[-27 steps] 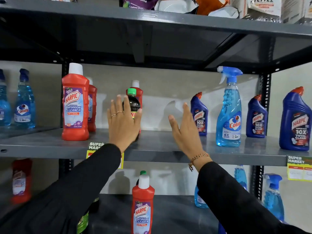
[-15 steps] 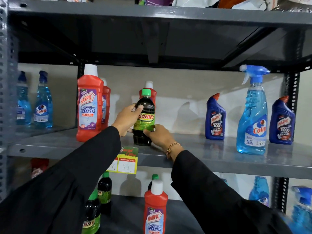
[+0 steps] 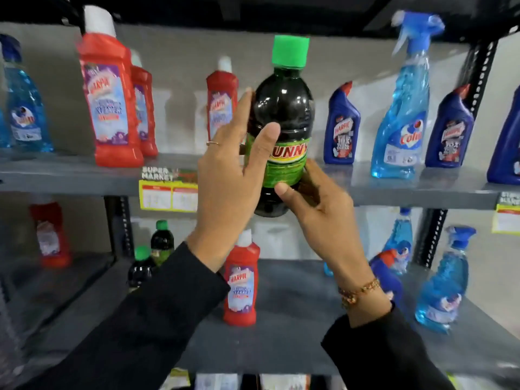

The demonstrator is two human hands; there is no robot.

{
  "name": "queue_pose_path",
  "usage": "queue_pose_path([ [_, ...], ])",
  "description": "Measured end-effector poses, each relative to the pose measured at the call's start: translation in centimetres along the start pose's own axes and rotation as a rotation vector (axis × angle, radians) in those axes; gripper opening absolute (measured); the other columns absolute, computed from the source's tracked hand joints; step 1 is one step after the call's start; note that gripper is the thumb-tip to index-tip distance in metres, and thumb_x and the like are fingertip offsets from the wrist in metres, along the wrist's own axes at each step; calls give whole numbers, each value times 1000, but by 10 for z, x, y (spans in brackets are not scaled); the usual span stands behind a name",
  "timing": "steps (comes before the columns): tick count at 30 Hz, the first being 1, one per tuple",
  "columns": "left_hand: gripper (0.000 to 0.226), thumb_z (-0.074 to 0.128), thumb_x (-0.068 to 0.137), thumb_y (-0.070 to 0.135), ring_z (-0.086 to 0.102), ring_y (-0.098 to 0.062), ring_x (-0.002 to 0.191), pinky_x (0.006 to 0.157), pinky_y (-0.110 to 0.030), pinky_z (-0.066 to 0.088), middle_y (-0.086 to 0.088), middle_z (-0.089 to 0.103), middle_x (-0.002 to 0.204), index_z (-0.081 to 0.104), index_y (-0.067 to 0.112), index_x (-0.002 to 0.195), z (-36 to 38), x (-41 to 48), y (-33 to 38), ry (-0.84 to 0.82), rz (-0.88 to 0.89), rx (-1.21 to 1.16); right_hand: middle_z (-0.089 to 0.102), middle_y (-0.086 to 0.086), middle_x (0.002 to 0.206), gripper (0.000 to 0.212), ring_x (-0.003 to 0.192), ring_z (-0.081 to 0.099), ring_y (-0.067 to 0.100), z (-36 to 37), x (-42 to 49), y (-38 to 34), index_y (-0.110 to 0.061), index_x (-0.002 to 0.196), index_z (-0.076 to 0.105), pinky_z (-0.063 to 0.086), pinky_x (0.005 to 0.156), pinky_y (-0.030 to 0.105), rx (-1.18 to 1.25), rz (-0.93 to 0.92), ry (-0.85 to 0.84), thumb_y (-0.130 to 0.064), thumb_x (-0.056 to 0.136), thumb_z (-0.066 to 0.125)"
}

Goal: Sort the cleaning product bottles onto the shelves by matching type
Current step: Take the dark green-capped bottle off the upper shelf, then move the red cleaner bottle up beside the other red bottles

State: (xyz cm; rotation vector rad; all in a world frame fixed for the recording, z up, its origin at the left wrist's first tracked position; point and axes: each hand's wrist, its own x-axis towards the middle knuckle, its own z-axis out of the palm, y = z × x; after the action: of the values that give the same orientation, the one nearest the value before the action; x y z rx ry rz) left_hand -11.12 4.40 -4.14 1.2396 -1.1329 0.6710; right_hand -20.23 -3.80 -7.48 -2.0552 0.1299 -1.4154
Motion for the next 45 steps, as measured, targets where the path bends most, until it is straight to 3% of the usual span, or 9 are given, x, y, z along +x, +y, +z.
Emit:
queue_pose_path([
  [9, 48, 51, 89, 32, 51, -2, 111, 92, -8, 38, 5, 54, 125, 39, 17, 133, 61, -143, -78, -326, -307, -72, 64, -14, 102, 42, 89, 60, -18, -1, -106, 136, -25, 112, 52, 48, 84, 10, 16, 461, -142, -1, 80, 66],
  [13, 46, 50, 91, 30, 53, -20, 119, 102, -34, 43, 0, 51, 131, 33, 21, 133, 91, -186, -126, -551, -572, -119, 68, 10, 112, 42, 104, 65, 22, 11, -140, 201, -16, 115, 53, 50, 94, 45, -126, 705, -249, -16, 76, 69],
  [20, 47, 47, 93, 22, 49, -27, 125, 104, -43, 42, -12, 45, 140, 28, 13, 136, 124, -211, -157, -658, -772, -107, 60, 19, 123, 42, 115, 54, 34, 22, -149, 236, -3, 123, 42, 41, 83, 28, -190, 981, -284, -5, 84, 58],
  [26, 50, 43, 95, 28, 46, -24, 128, 104, -34, 38, -10, 45, 142, 25, 18, 140, 135, -219, -165, -692, -778, -85, 58, 16, 124, 50, 118, 53, 31, 29, -159, 246, -7, 127, 41, 43, 96, 36, -119, 1001, -176, 5, 81, 56],
  [30, 34, 41, 95, 24, 56, -26, 108, 88, -26, 43, -10, 56, 118, 43, 13, 128, 115, -227, -166, -411, -620, 84, 57, 11, 97, 25, 98, 51, 21, 53, -181, 225, -10, 97, 56, 38, 90, 38, -239, 909, 233, 7, 78, 58],
  [32, 28, 41, 92, 25, 55, -25, 92, 78, -18, 38, -11, 52, 102, 48, 8, 112, 102, -223, -164, -118, -534, 166, 46, -7, 75, 32, 69, 47, 13, 68, -185, 204, -27, 75, 42, 37, 69, 38, -158, 841, 138, 1, 83, 56],
  [35, 39, 39, 88, 38, 49, -27, 104, 90, -32, 41, -21, 46, 116, 38, 12, 118, 81, -210, -186, 69, -619, 190, 51, -6, 94, 19, 85, 54, 10, 107, -175, 196, -23, 99, 46, 43, 79, 30, -78, 781, -179, -10, 87, 54],
  [40, 49, 36, 94, 45, 53, -17, 116, 101, -38, 42, -4, 54, 127, 34, 22, 137, 51, -192, -221, -308, -1020, -145, 60, 8, 120, 54, 105, 60, 20, 149, -141, 209, -15, 122, 44, 51, 92, 36, 107, 849, -120, -9, 73, 67],
  [45, 41, 44, 94, 30, 58, -16, 104, 90, -31, 46, -6, 61, 118, 43, 14, 131, 37, -191, -208, -357, -979, -101, 57, 18, 125, 51, 112, 57, 35, 157, -144, 207, -10, 124, 40, 47, 96, 47, 12, 868, -103, -8, 77, 58],
])
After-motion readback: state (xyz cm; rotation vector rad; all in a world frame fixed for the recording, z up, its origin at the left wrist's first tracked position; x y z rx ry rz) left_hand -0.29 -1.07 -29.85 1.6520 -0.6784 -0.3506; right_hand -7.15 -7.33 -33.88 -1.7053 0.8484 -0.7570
